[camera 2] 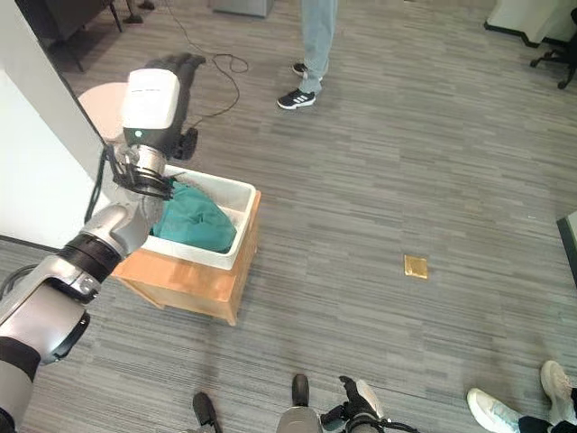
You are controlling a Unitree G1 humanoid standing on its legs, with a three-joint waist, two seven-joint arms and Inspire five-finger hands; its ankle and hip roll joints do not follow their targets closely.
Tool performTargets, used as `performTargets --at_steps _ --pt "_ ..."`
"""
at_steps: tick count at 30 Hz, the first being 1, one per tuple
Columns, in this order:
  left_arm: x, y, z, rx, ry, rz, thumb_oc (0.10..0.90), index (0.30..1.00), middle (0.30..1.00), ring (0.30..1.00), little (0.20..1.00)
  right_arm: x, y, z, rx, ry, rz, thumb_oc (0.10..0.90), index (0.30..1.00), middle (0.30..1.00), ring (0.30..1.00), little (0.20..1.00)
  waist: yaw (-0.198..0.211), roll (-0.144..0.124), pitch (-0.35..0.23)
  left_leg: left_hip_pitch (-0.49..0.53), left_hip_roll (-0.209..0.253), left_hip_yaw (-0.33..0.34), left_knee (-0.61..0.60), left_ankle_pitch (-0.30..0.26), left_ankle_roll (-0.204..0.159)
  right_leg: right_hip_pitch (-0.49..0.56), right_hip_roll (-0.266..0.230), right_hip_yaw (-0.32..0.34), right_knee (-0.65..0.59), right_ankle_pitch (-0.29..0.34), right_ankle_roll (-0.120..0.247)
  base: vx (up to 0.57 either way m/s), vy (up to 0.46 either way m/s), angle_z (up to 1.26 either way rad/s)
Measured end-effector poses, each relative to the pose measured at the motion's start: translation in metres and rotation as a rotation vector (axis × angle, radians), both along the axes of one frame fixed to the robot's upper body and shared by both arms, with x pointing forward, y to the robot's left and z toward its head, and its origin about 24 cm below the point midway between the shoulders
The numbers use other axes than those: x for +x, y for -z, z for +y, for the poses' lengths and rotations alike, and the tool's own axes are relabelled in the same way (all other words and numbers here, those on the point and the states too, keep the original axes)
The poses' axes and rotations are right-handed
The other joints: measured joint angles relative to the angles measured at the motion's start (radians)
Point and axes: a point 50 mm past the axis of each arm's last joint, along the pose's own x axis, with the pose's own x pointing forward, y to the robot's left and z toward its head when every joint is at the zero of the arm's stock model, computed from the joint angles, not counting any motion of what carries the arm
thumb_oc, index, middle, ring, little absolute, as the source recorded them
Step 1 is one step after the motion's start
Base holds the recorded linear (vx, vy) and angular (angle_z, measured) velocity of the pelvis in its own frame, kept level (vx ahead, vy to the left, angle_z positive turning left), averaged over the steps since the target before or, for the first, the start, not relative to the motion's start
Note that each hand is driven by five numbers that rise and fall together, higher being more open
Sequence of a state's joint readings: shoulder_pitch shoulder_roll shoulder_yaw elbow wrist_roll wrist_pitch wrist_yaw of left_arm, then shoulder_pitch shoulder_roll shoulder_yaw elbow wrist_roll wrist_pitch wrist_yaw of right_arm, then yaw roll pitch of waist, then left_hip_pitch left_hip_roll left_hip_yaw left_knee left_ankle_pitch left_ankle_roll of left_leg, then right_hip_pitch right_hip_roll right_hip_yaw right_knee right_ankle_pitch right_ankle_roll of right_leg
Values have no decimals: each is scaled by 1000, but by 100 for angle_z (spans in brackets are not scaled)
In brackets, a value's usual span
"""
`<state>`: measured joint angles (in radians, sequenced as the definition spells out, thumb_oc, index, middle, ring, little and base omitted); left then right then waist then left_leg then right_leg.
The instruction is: Pick up bed clothes into laundry basket.
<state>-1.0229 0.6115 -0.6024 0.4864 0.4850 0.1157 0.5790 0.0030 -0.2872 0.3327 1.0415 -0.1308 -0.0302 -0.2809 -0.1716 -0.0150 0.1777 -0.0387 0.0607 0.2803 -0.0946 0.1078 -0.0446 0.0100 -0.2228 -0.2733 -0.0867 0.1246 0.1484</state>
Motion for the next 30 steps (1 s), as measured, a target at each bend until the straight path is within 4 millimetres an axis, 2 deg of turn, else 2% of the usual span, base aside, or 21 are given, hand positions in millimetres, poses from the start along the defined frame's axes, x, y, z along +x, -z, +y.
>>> performTargets --at_steps 2,5,7,8,9,10,11,13,14,16,17,19,20,21,22,23,24,26,28,29,30 --pt "-15 -7 -4 -70 78 -57 800 900 900 900 900 -4 -2 -7 -2 13 -3 800 900 900 900 900 31 11 -1 12 -5 -37 0 -10 1 18 -10 -22 48 -20 13 42 37 56" --pt "-37 20 -4 -163 172 -52 800 900 900 900 900 -4 -9 -19 -20 10 -22 800 900 900 900 900 72 44 -3 77 -14 -136 1 -15 31 -5 -46 13 325 -123 37 16 16 84" --pt "-48 46 10 -259 158 -13 800 900 900 900 900 2 -11 -10 8 -13 -50 800 900 900 900 900 93 48 -12 70 -12 -225 6 2 34 -16 35 198 356 -216 15 94 -32 122" --pt "-46 61 19 -320 124 29 800 900 900 900 900 5 -10 1 47 -25 -61 800 900 900 900 900 75 48 -13 42 0 -297 6 10 35 -10 145 382 310 -255 -24 85 -40 170" --pt "-45 70 27 -349 92 65 800 900 900 900 900 14 -12 7 68 -46 -86 800 900 900 900 900 76 55 -10 27 -3 -356 6 20 48 1 192 439 270 -269 -49 -18 -123 194" --pt "-43 90 44 -390 11 139 800 900 900 900 900 23 -13 18 92 -76 -102 800 900 900 900 900 80 46 -6 8 -9 -419 6 31 41 20 259 539 204 -257 -90 -24 -148 215" --pt "-46 121 58 -471 -77 232 800 900 900 900 900 27 -14 23 104 -82 -113 800 900 900 900 900 64 63 -8 -14 -16 -519 2 36 25 71 306 610 181 -234 -152 -76 -181 233" --pt "-62 158 81 -534 -190 345 800 900 900 900 900 30 -13 29 128 -101 -108 800 900 900 900 900 86 63 -2 -16 -17 -519 7 5 33 99 291 547 151 -222 -186 -68 -191 163" --pt "-83 187 103 -571 -298 430 800 900 900 900 900 34 -15 35 143 -113 -118 800 900 900 900 900 104 49 2 -12 -22 -505 18 -5 47 141 275 482 110 -219 -194 -115 -209 114" --pt "-120 225 123 -619 -415 529 800 900 900 900 900 25 -10 38 158 -119 -81 800 900 900 900 900 146 53 -7 -1 -22 -511 36 15 41 209 291 399 60 -217 -197 -186 -199 146" --pt "-141 242 128 -651 -461 570 800 900 900 900 900 20 -7 39 153 -131 -52 800 900 900 900 900 186 47 -19 -14 -24 -544 39 52 1 222 304 365 44 -217 -197 -240 -159 131" --pt "-174 266 143 -719 -592 640 800 900 900 900 900 23 -7 41 153 -171 -44 800 900 900 900 900 259 30 -32 -33 -33 -582 28 61 -16 240 303 361 12 -218 -188 -269 -81 119" --pt "-186 280 147 -743 -641 681 800 900 900 900 900 28 -8 40 139 -187 -43 800 900 900 900 900 279 28 -31 -48 -33 -614 33 77 -40 234 309 318 12 -213 -185 -394 61 153" --pt "-198 292 151 -788 -698 717 800 900 900 900 900 31 -10 38 124 -216 -45 800 900 900 900 900 282 27 -31 -60 -44 -614 26 80 -35 253 306 294 -6 -211 -185 -296 83 139" --pt "-203 300 145 -832 -712 750 800 900 900 900 900 42 -14 42 124 -232 -74 800 900 900 900 900 296 31 -29 -76 -50 -593 1 59 -19 265 310 286 1 -217 -184 -370 123 200" --pt "-204 307 142 -939 -733 743 800 900 900 900 900 49 -19 43 120 -234 -105 800 900 900 900 900 284 -16 -16 -84 -28 -307 11 -49 57 254 269 191 0 -218 -184 -255 83 198" --pt "-206 313 133 -1001 -714 760 800 900 900 900 900 57 -25 43 118 -248 -136 800 900 900 900 900 277 -33 -13 -114 -6 -168 38 -55 87 253 246 163 19 -227 -173 -324 122 253" --pt "-211 323 123 -1203 -673 786 800 900 900 900 900 72 -39 46 132 -259 -225 800 900 900 900 900 219 -51 -11 -162 124 218 223 -74 80 272 239 17 13 -248 -173 -171 105 232" --pt "-215 333 116 -1360 -642 821 800 900 900 900 900 79 -48 42 130 -252 -272 800 900 900 900 900 184 -57 -17 -173 191 353 348 -87 88 291 246 -88 15 -269 -169 -130 96 204" --pt "-217 339 112 -1459 -624 834 800 900 900 900 900 81 -55 38 130 -234 -288 800 900 900 900 900 162 -66 -13 -153 221 473 406 -134 167 312 235 -166 27 -298 -136 -33 239 272" --pt "-218 346 100 -1591 -601 849 800 900 900 900 900 72 -59 26 122 -205 -324 800 900 900 900 900 107 -49 -3 -119 220 554 412 -104 242 305 214 -254 165 -355 -110 87 364 284"
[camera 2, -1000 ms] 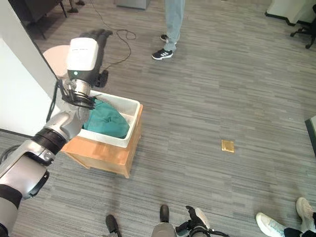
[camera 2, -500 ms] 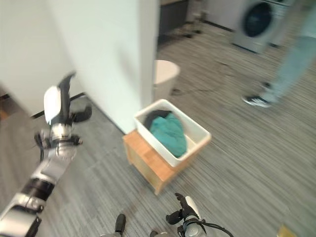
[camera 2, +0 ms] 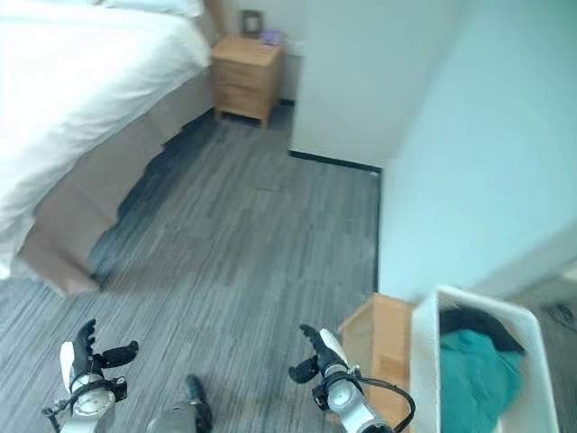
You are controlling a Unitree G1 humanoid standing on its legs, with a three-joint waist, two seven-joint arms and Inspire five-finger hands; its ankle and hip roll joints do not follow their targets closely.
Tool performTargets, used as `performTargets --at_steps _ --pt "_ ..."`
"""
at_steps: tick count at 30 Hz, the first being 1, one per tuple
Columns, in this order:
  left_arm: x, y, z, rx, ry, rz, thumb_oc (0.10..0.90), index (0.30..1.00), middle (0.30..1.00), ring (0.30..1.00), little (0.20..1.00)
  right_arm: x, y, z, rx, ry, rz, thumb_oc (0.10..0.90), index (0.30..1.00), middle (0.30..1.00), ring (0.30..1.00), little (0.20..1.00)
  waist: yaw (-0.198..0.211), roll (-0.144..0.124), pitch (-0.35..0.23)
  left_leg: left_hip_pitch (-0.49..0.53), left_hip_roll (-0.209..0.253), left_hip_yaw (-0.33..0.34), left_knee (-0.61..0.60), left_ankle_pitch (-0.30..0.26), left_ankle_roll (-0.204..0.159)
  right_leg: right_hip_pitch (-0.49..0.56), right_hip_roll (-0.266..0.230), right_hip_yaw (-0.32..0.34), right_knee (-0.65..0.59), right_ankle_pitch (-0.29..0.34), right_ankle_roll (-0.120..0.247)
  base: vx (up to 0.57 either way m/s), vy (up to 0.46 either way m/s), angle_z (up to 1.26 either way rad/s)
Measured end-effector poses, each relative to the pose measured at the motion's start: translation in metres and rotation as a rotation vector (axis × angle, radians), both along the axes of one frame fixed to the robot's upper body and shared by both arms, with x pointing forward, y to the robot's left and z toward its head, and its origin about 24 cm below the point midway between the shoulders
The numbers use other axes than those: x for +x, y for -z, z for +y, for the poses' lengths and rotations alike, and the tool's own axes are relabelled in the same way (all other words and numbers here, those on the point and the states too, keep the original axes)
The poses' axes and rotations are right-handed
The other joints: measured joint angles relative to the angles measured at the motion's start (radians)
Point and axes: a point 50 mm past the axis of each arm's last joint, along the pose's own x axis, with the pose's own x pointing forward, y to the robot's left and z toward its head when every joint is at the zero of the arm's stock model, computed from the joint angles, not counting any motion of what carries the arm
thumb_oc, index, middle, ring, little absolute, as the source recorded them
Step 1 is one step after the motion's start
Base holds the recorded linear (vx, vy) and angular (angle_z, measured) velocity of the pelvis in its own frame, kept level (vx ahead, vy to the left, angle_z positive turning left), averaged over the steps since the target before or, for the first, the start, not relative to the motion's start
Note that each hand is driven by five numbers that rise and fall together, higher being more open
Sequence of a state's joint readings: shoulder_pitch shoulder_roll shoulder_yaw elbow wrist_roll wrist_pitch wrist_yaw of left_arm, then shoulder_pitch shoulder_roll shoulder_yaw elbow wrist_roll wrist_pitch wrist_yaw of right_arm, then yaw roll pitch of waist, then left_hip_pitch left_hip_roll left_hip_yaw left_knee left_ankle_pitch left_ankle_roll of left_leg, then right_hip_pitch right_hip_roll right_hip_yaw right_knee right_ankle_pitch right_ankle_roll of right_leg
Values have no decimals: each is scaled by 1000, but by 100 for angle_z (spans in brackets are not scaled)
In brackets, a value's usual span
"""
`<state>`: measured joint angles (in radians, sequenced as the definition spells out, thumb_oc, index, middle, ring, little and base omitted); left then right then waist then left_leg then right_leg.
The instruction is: Pick up bed clothes into laundry basket.
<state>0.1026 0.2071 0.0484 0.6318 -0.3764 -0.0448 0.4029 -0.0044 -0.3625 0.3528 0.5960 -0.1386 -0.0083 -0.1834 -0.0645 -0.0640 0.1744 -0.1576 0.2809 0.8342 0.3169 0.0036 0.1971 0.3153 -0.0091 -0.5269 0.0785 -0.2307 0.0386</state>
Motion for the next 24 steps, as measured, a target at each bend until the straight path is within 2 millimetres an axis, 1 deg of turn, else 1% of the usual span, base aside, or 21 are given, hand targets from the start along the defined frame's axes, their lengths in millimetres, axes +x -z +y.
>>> performTargets --at_steps 1,2,3,4,5,6,8,9,10,11,12,13,14,15,16,17,19,20,21,22,24 --pt "-3 5 -15 -81 -23 -6 800 900 900 900 900 6 -5 -9 -29 12 -18 800 900 900 900 900 -24 55 17 18 -10 -39 -67 -8 -10 -77 -19 -30 204 -13 16 186 389 247" --pt "-4 8 -26 -141 -20 -20 800 900 900 900 900 4 -6 -14 -38 29 -12 800 900 900 900 900 -32 80 8 35 -57 -109 -182 1 -35 -142 -40 0 256 -62 12 86 294 162" --pt "-5 9 -30 -181 -11 -25 800 900 900 900 900 5 -12 -13 -33 19 -40 800 900 900 900 900 -29 91 0 53 -106 -144 -261 18 -19 -176 -80 4 225 -59 12 49 289 133" --pt "1 7 -29 -198 20 -43 800 900 900 900 900 8 -20 -9 -14 12 -85 800 900 900 900 900 -48 71 -1 57 -136 -147 -270 22 -21 -192 -143 4 201 -43 0 -11 289 168" --pt "12 0 -27 -204 51 -86 800 900 900 900 900 15 -30 -5 2 3 -138 800 900 900 900 900 -63 41 15 73 -184 -166 -269 33 -80 -224 -221 40 349 15 40 67 295 224" --pt "24 -7 -33 -206 106 -121 800 900 900 900 900 22 -42 -2 13 0 -198 800 900 900 900 900 -120 38 27 86 -209 -229 -290 42 -95 -288 -277 89 555 -2 38 56 137 257" --pt "42 -30 -41 -200 238 -233 800 900 900 900 900 36 -69 10 54 -36 -341 800 900 900 900 900 -146 51 46 83 -234 -354 -311 66 -81 -377 -203 348 612 -32 76 63 20 201" --pt "53 -45 -44 -197 282 -304 800 900 900 900 900 42 -80 14 73 -42 -396 800 900 900 900 900 -145 74 63 71 -221 -417 -319 101 -91 -415 -128 440 571 -51 61 113 -50 124" --pt "58 -52 -45 -197 297 -340 800 900 900 900 900 45 -85 15 80 -44 -420 800 900 900 900 900 -144 87 67 63 -216 -454 -330 105 -87 -420 -91 483 521 -53 60 212 -131 174" --pt "71 -73 -49 -195 343 -448 800 900 900 900 900 51 -94 14 86 -43 -463 800 900 900 900 900 -116 109 79 65 -214 -573 -378 156 -104 -456 1 572 395 -63 44 266 -182 202" --pt "77 -84 -49 -175 365 -496 800 900 900 900 900 54 -98 12 90 -36 -480 800 900 900 900 900 -130 109 85 65 -211 -602 -401 147 -101 -457 15 625 297 -44 17 261 -165 212" --pt "81 -92 -47 -156 382 -523 800 900 900 900 900 56 -103 12 104 -26 -501 800 900 900 900 900 -118 106 86 65 -209 -608 -411 146 -97 -479 6 656 260 -28 1 188 -121 170" --pt "82 -100 -43 -124 398 -549 800 900 900 900 900 57 -112 11 125 -20 -537 800 900 900 900 900 -106 119 92 48 -199 -667 -403 150 -86 -487 42 779 193 7 -3 79 -130 160" --pt "82 -105 -39 -95 400 -564 800 900 900 900 900 58 -119 12 151 -12 -566 800 900 900 900 900 -120 134 97 34 -191 -718 -400 142 -92 -466 57 864 105 50 13 108 -151 200" --pt "83 -111 -29 -37 420 -571 800 900 900 900 900 58 -125 13 194 4 -592 800 900 900 900 900 -121 109 98 46 -198 -724 -408 121 -99 -417 29 837 5 193 33 105 -173 177" --pt "83 -113 -26 -14 425 -571 800 900 900 900 900 59 -128 13 207 9 -605 800 900 900 900 900 -110 88 99 55 -206 -721 -407 121 -102 -397 11 808 -29 255 28 126 -177 137" --pt "74 -108 -16 10 386 -543 800 900 900 900 900 73 -146 12 241 21 -680 800 900 900 900 900 -84 67 91 165 -201 -672 -410 138 -171 -351 12 769 -52 264 5 94 -179 49" --pt "71 -107 -15 11 379 -541 800 900 900 900 900 76 -152 11 240 20 -704 800 900 900 900 900 -82 72 88 196 -191 -666 -410 137 -182 -347 23 762 -59 269 -2 137 -139 21" --pt "67 -107 -17 6 356 -551 800 900 900 900 900 78 -167 9 246 20 -766 800 900 900 900 900 -84 80 83 244 -174 -635 -407 112 -234 -344 45 745 -81 286 -23 120 -103 22" --pt "68 -108 -18 6 352 -557 800 900 900 900 900 79 -172 7 247 24 -791 800 900 900 900 900 -86 73 87 248 -169 -623 -407 110 -238 -345 53 735 -83 290 -28 96 -81 21" --pt "64 -105 -16 25 360 -535 800 900 900 900 900 82 -180 8 249 15 -816 800 900 900 900 900 -79 29 103 271 -155 -612 -385 119 -251 -309 62 729 -91 294 -31 45 -36 2"
